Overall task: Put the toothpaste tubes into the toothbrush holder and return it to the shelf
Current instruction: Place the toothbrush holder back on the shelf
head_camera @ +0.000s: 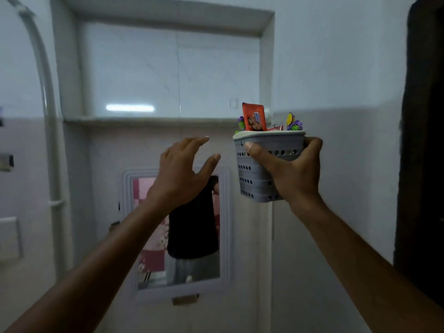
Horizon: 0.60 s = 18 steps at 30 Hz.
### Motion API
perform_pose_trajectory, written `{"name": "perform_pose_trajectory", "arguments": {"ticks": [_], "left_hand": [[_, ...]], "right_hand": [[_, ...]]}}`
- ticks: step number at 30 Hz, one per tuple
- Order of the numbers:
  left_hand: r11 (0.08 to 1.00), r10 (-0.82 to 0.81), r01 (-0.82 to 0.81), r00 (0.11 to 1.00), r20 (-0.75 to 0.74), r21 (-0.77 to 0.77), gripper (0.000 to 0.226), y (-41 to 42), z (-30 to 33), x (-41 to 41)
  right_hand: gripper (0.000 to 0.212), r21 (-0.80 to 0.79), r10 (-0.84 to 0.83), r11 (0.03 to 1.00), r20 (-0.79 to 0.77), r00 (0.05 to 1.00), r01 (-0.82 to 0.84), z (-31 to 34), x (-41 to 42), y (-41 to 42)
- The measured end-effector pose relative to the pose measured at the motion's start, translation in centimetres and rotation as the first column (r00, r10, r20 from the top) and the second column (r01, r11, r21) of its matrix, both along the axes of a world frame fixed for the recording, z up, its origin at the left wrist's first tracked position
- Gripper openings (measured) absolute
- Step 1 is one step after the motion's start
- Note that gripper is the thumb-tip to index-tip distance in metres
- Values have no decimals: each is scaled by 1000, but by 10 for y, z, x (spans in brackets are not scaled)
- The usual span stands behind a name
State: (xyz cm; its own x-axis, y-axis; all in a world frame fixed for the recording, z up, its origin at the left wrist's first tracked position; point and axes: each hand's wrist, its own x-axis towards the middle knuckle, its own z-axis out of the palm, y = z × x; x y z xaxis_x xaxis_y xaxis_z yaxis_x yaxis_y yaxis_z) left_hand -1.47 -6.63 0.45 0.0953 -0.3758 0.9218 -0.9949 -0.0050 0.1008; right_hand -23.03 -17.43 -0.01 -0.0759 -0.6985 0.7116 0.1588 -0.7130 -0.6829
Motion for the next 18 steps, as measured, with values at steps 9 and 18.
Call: {"name": "perform_pose_trajectory", "arguments": {"ticks": [9, 18], "left_hand": [[989, 78, -72, 996, 46, -129, 56, -32, 105, 8], [983, 186, -186, 982, -25, -2, 59, -96, 137, 41]], "right_hand": [[105, -13, 32, 999, 56, 998, -31, 140, 13, -26], [113, -76, -104, 992, 22, 994, 106, 206, 69, -57]]}}
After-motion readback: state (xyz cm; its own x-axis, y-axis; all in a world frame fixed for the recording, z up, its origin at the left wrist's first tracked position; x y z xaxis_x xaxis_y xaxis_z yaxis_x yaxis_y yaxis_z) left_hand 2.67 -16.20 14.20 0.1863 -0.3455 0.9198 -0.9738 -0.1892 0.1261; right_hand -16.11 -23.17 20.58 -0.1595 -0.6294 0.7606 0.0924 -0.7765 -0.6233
